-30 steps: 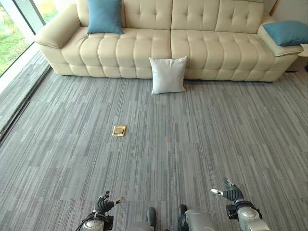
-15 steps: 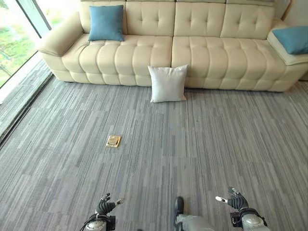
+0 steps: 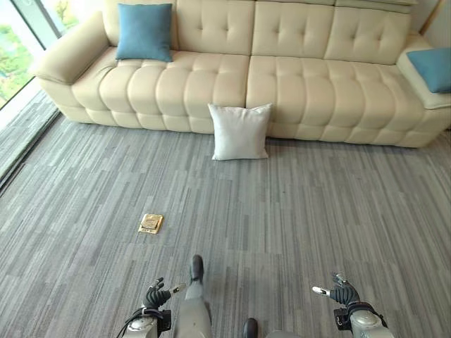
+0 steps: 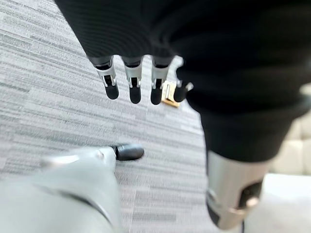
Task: Pick up all the scattered cushions and arrange them neatly on the sofa.
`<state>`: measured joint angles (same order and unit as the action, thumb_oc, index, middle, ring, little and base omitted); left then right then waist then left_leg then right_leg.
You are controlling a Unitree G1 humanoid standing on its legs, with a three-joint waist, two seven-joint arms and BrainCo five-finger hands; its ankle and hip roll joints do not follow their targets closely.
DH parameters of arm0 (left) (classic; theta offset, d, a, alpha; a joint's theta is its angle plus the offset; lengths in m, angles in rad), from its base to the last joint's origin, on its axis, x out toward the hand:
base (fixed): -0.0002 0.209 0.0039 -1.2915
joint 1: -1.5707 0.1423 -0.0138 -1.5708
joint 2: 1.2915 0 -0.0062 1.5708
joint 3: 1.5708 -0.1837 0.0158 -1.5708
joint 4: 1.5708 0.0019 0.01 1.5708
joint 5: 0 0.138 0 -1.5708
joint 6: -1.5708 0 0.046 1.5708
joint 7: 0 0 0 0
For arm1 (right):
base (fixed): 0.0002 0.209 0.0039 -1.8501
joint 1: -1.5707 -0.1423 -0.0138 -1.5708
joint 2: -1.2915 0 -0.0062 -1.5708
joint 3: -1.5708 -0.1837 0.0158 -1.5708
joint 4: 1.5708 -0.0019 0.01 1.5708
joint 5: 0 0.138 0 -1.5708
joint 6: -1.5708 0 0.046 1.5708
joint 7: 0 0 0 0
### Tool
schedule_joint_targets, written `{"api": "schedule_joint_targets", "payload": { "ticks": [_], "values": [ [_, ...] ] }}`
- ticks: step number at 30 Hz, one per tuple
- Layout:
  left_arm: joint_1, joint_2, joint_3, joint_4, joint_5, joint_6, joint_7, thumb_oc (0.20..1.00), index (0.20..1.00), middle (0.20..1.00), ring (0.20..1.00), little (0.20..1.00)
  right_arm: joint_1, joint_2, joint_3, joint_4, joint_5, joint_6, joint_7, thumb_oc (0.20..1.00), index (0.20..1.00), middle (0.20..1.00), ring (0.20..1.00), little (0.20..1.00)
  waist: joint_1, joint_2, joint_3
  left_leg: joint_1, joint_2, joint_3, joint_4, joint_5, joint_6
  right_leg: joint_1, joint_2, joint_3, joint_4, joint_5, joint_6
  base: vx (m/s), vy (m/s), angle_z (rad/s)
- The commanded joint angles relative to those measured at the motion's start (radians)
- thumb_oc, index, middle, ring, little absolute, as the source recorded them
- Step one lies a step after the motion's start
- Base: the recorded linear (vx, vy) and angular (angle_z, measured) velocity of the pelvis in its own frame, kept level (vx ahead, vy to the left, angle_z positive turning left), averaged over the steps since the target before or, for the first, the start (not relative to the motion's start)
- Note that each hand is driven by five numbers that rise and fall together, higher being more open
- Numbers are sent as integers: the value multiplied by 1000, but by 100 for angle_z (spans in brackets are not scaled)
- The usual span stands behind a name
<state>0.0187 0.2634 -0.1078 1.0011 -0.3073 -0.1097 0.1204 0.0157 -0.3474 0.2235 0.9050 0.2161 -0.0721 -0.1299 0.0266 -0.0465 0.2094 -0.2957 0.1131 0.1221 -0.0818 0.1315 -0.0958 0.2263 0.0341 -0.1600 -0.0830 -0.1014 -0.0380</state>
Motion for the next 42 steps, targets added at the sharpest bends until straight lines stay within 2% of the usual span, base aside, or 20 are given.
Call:
{"api": "schedule_joint_targets", "payload": {
  "ticks": [1,3,5,7,9,11,13,15,16,19,23,26,28,30,31,33,37,39,41,42],
  "values": [
    [-3,32,-4,-27,-20,-19,14,1000,1000,1000,1000,1000,-1,-33,-24,-64,-16,-11,-13,1000,1000,1000,1000,1000,25,4,-25,88,7,-25,25,4,-2,5,-90,27,56,-104,106,330,251,-55],
    [-12,45,-15,-29,-5,-24,11,1000,1000,1000,1000,1000,-14,-26,-9,-58,-30,-8,-6,1000,1000,1000,1000,1000,30,-13,-51,95,-17,-34,88,-12,16,2,-124,54,95,-91,127,365,276,-33],
    [-9,55,-18,-45,3,-24,4,1000,1000,1000,1000,1000,-17,-14,-3,-60,-37,-7,-1,1000,1000,1000,1000,1000,35,-28,-63,122,-36,-22,96,-47,39,-17,-146,70,148,-74,147,271,228,-11],
    [-9,64,-20,-64,10,-20,-1,1000,1000,1000,1000,1000,-24,-6,2,-56,-45,-3,3,1000,1000,1000,1000,1000,37,-37,-69,163,-65,-7,94,-86,71,-57,-171,82,259,-26,178,222,250,-15],
    [-9,73,-27,-79,14,-19,-2,1000,1000,1000,1000,1000,-29,1,8,-61,-48,-1,6,1000,1000,1000,1000,1000,29,-31,-64,195,-76,5,95,-114,95,-126,-179,96,402,63,202,169,205,-26],
    [-12,81,-35,-95,25,-16,-1,1000,1000,1000,1000,1000,-30,8,11,-72,-47,1,7,1000,1000,1000,1000,1000,14,-14,-51,242,-80,0,87,-140,113,-209,-178,100,517,108,199,149,136,-7],
    [-12,82,-37,-101,30,-16,-1,1000,1000,1000,1000,1000,-28,11,12,-79,-47,1,9,1000,1000,1000,1000,1000,8,-6,-43,267,-80,0,80,-150,116,-247,-180,84,537,97,187,159,76,13],
    [-17,84,-40,-111,41,-17,-3,1000,1000,1000,1000,1000,-30,13,14,-88,-47,-2,12,1000,1000,1000,1000,1000,-11,10,-29,312,-77,-2,64,-174,113,-283,-190,22,451,62,166,312,19,11],
    [-21,86,-43,-126,45,-17,-5,1000,1000,1000,1000,1000,-38,9,16,-93,-51,0,8,1000,1000,1000,1000,1000,-23,14,-13,347,-75,-2,59,-197,105,-328,-195,-18,321,56,163,379,-80,-10],
    [-35,88,-32,-129,55,-22,2,1000,1000,1000,1000,1000,-45,5,10,-95,-66,9,3,1000,1000,1000,1000,1000,-50,13,5,418,-72,0,47,-233,83,-377,-196,-60,124,107,193,311,-86,-6],
    [-46,92,-33,-126,65,-29,1,1000,1000,1000,1000,1000,-37,-4,-4,-92,-69,13,1,1000,1000,1000,1000,1000,-71,9,2,469,-64,-10,38,-264,65,-384,-193,-53,67,137,207,284,-123,12],
    [-35,80,-36,-120,62,-33,-2,1000,1000,1000,1000,1000,-26,-10,-20,-80,-51,5,2,1000,1000,1000,1000,1000,-84,13,-18,505,-34,-21,42,-278,42,-359,-187,-51,91,149,180,375,-197,10],
    [-35,70,-36,-112,47,-34,-3,1000,1000,1000,1000,1000,-33,-20,-22,-72,-34,-5,0,1000,1000,1000,1000,1000,-92,26,-27,491,0,-33,83,-243,16,-343,-166,-56,99,134,157,360,-249,36],
    [-29,58,-42,-112,23,-35,-10,1000,1000,1000,1000,1000,-44,-37,-4,-93,-19,-20,3,1000,1000,1000,1000,1000,-80,32,-25,432,15,-71,292,-127,-19,-279,-117,-58,91,85,103,484,-361,15],
    [-32,52,-45,-111,10,-31,-12,1000,1000,1000,1000,1000,-46,-41,-4,-91,-14,-19,3,1000,1000,1000,1000,1000,-65,20,-11,368,8,-92,389,-100,-12,-239,-113,-49,83,57,84,398,-270,-32],
    [-34,49,-49,-109,6,-28,-11,1000,1000,1000,1000,1000,-47,-42,-5,-88,-10,-19,1,1000,1000,1000,1000,1000,-60,13,-2,330,5,-90,411,-110,-6,-222,-116,-47,81,44,78,176,-87,-29],
    [-28,44,-56,-99,13,-20,-14,1000,1000,1000,1000,1000,-40,-48,-9,-75,0,-23,1,1000,1000,1000,1000,1000,-37,-8,5,259,-11,-63,313,-181,18,-162,-124,-39,58,10,84,254,3,-8],
    [-25,42,-59,-100,11,-17,-14,1000,1000,1000,1000,1000,-40,-50,-6,-70,-1,-24,0,1000,1000,1000,1000,1000,-26,-1,6,231,-6,-70,209,-154,12,-136,-117,-36,47,-11,88,275,70,-13],
    [-27,41,-63,-96,15,-15,-10,1000,1000,1000,1000,1000,-40,-51,-3,-66,-4,-24,-7,1000,1000,1000,1000,1000,-12,11,8,178,6,-76,123,-73,3,-98,-101,-29,39,-38,88,286,95,-14],
    [-32,42,-67,-96,16,-16,-5,1000,1000,1000,1000,1000,-40,-51,-2,-65,-5,-23,-13,1000,1000,1000,1000,1000,-9,11,11,149,3,-63,87,-58,0,-83,-98,-32,38,-54,89,266,110,-5]
  ]
}}
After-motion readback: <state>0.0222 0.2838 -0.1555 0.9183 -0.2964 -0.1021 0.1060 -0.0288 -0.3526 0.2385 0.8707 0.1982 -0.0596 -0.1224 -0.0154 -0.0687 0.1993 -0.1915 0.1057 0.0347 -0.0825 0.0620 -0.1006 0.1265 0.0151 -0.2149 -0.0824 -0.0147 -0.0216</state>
